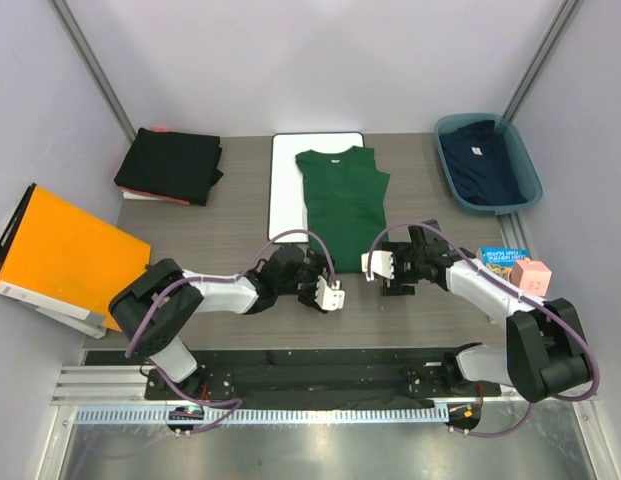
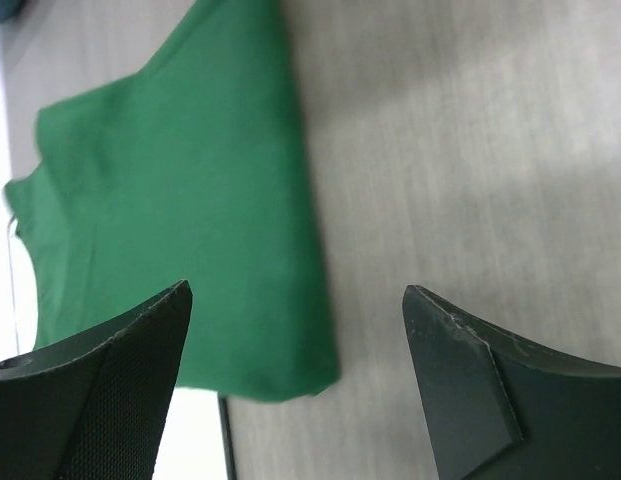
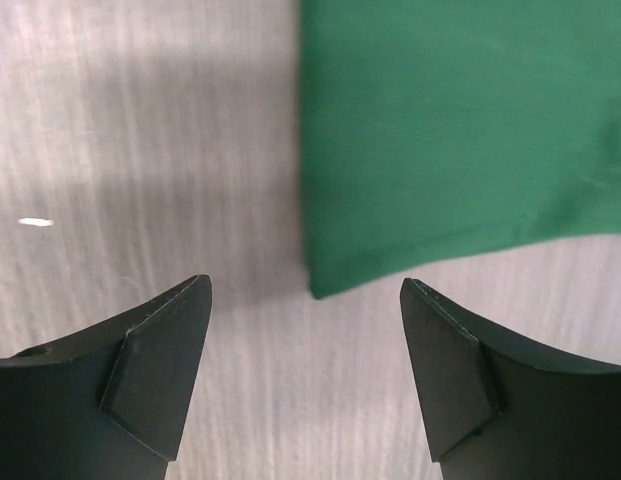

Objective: Fold and stack the t-shirts
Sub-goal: Grab one side of the 2/3 rectangular tshirt with both arms

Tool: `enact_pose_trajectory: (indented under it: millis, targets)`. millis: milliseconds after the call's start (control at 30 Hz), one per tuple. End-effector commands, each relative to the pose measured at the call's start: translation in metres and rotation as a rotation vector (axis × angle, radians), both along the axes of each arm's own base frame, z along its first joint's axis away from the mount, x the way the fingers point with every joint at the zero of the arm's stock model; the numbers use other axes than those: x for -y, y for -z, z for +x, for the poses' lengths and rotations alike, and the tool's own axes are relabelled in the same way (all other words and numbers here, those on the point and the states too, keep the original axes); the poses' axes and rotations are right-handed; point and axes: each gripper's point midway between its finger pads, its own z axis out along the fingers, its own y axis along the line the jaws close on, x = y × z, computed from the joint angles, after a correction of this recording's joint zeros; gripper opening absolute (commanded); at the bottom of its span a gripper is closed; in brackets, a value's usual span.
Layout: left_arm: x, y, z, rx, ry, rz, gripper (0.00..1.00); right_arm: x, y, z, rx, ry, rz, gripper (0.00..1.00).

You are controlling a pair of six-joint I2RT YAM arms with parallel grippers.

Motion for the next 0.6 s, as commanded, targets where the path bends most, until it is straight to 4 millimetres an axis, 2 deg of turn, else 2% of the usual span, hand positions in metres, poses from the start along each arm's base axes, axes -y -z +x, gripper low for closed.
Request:
enact_pose_trajectory:
  millis: [0, 267, 467, 567]
  targets:
    - [0.019, -0.008, -0.005, -0.014, 0.063, -0.028, 0.85, -0.004, 0.0, 0.002, 0.041, -0.024, 0.012, 0.81]
    - [0.025, 0.0, 0.011, 0.005, 0.007, -0.022, 0.82, -0.004, 0.015, 0.025, 0.072, 0.036, 0.009, 0.78]
    - [0.011, 0.007, 0.011, 0.043, -0.009, 0.033, 0.79, -0.009, 0.019, 0.033, 0.069, 0.031, 0.02, 0.77]
    - [0.001, 0.007, 0.008, 0.061, 0.003, 0.074, 0.72, -0.008, 0.018, 0.032, 0.068, 0.026, 0.013, 0.77]
